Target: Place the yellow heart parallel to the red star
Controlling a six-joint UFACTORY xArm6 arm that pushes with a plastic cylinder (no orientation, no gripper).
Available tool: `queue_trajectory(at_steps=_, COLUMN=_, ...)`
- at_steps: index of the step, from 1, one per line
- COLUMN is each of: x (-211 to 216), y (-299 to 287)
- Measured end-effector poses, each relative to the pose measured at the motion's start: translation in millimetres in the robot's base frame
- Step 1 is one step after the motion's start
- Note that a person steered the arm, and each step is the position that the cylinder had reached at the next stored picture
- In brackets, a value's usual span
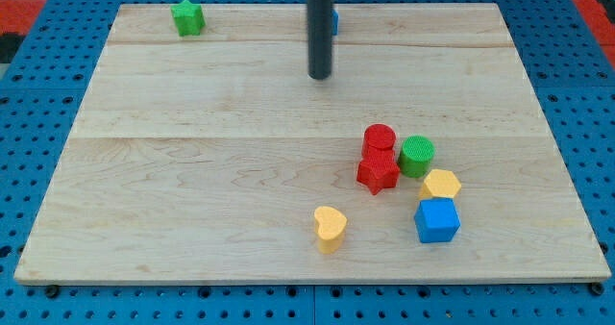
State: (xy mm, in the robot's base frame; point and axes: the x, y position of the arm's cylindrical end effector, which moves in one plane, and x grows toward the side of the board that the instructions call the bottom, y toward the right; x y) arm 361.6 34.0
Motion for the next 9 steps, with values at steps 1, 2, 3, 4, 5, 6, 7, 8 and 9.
queue_trajectory(at_steps=1, x=26.9, y=5.9)
queue_trajectory(at_steps=2, x=28.6, y=-98.9)
queue_trajectory(at_steps=3, x=85.2, y=-144.9)
queue_trajectory(at_steps=4, x=160.9, y=-198.2)
queue_trajectory(at_steps=5, x=238.4, y=-154.4)
queue_trajectory(at_steps=6, x=256.4, y=-81.7)
queue_trajectory(at_steps=7, x=256.9, y=-37.3)
queue_trajectory(at_steps=8, x=245.1, y=11.3)
queue_trajectory(at_steps=9, x=222.9, y=-0.6)
